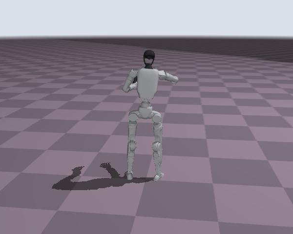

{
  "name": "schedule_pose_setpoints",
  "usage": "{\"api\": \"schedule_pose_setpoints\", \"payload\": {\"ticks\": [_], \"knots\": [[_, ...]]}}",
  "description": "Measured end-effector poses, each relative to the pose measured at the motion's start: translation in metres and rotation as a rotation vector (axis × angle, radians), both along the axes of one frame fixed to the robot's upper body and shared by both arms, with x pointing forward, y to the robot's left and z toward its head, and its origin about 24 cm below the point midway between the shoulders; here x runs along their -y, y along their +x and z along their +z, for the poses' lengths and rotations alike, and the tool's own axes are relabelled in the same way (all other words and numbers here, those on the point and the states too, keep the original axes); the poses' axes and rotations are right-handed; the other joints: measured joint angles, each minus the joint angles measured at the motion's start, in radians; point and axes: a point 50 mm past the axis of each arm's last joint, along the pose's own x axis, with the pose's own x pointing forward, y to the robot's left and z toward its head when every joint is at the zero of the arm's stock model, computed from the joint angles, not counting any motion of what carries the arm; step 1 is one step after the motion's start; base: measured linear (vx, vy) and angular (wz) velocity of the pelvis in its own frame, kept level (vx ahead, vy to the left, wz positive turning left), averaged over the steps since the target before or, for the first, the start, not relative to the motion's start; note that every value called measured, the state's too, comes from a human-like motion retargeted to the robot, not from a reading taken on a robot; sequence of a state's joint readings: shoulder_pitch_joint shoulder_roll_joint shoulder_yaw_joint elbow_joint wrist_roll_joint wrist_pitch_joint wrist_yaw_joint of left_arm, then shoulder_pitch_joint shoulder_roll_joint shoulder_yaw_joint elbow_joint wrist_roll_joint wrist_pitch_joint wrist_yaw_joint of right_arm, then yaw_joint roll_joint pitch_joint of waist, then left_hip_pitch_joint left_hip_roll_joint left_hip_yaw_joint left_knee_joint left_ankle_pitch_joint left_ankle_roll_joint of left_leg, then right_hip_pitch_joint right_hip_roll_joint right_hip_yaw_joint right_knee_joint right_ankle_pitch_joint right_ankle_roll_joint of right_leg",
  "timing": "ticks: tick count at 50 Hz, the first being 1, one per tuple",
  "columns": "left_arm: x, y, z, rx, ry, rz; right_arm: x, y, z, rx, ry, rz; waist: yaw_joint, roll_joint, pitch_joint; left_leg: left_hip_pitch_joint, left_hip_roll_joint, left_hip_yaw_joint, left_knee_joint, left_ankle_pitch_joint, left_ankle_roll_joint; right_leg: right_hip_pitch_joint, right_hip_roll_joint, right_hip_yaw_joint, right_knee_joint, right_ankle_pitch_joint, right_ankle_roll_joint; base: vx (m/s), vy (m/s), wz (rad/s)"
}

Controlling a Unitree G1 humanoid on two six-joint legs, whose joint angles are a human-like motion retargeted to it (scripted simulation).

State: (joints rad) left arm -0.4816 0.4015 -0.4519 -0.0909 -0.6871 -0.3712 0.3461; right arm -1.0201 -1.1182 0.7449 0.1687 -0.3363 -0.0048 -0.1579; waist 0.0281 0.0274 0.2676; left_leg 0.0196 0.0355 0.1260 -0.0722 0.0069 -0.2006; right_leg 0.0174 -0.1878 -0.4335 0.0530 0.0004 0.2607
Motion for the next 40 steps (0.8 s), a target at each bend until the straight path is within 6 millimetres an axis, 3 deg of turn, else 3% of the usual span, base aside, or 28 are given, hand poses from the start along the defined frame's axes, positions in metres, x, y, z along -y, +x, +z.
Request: {"api": "schedule_pose_setpoints", "payload": {"ticks": [7, 10, 12, 15, 17, 24, 28, 32, 40], "knots": [[0.044, 0.079, 0.078, 0.018, 0.126, 0.094, -0.005, 0.006, -0.012, -0.095, -0.013, 0.027, -0.055, -0.014, -0.017, -0.019, 0.005, -0.063, -0.015, 0.019, 0.015, -0.012, -0.003, -0.056, 0.041, -0.016, -0.011, -0.03, 0.0, 0.44], [0.05, 0.101, 0.093, -0.053, 0.21, 0.189, -0.007, 0.008, -0.011, -0.106, -0.014, 0.033, -0.061, -0.016, -0.02, -0.023, 0.007, -0.07, -0.015, 0.02, 0.023, -0.018, -0.003, -0.061, 0.052, -0.02, -0.01, 0.0, 0.0, 0.0], [0.051, 0.105, 0.092, -0.081, 0.236, 0.213, -0.006, 0.008, -0.011, -0.104, -0.012, 0.028, -0.05, -0.015, -0.022, -0.02, 0.007, -0.065, -0.015, 0.018, 0.03, -0.019, -0.003, -0.054, 0.054, -0.02, -0.008, 0.01, 0.0, -0.11], [0.055, 0.097, 0.086, -0.058, 0.208, 0.173, -0.003, 0.009, -0.01, -0.088, -0.007, 0.009, -0.019, -0.01, -0.018, -0.008, 0.007, -0.045, -0.015, 0.012, 0.037, -0.019, -0.002, -0.033, 0.053, -0.019, -0.006, 0.02, 0.01, -0.37], [0.052, 0.08, 0.073, -0.013, 0.157, 0.109, 0.0, 0.008, -0.009, -0.079, -0.004, -0.006, 0.008, -0.008, -0.014, 0.005, 0.007, -0.024, -0.015, 0.006, 0.039, -0.017, -0.002, -0.011, 0.051, -0.019, -0.006, 0.04, 0.01, -0.53], [0.014, 0.004, 0.003, 0.013, 0.048, -0.053, 0.016, 0.004, -0.019, -0.074, 0.019, -0.066, 0.088, -0.01, -0.011, 0.032, 0.0, 0.034, 0.002, -0.018, 0.024, -0.008, -0.005, 0.044, 0.039, -0.017, -0.005, 0.05, 0.01, -0.38], [0.009, -0.009, -0.01, -0.016, 0.053, -0.069, 0.027, -0.002, -0.027, -0.097, 0.028, -0.085, 0.092, -0.004, -0.018, 0.028, -0.004, 0.024, 0.008, -0.019, 0.015, -0.001, -0.01, 0.031, 0.036, -0.018, -0.005, 0.0, 0.01, 0.14], [0.027, 0.008, 0.019, 0.044, 0.047, -0.059, 0.03, -0.006, -0.031, -0.129, 0.032, -0.081, 0.058, -0.001, -0.024, 0.019, -0.007, -0.017, -0.006, -0.003, 0.013, 0.003, -0.015, -0.009, 0.046, -0.024, -0.015, -0.03, 0.01, 0.55], [0.071, 0.07, 0.112, 0.158, 0.213, 0.094, 0.013, 0.0, -0.021, -0.134, -0.001, -0.005, -0.035, -0.014, -0.014, -0.015, -0.004, -0.092, -0.015, 0.022, 0.01, -0.016, -0.026, -0.08, 0.097, -0.039, -0.024, -0.07, 0.0, 0.47]]}}
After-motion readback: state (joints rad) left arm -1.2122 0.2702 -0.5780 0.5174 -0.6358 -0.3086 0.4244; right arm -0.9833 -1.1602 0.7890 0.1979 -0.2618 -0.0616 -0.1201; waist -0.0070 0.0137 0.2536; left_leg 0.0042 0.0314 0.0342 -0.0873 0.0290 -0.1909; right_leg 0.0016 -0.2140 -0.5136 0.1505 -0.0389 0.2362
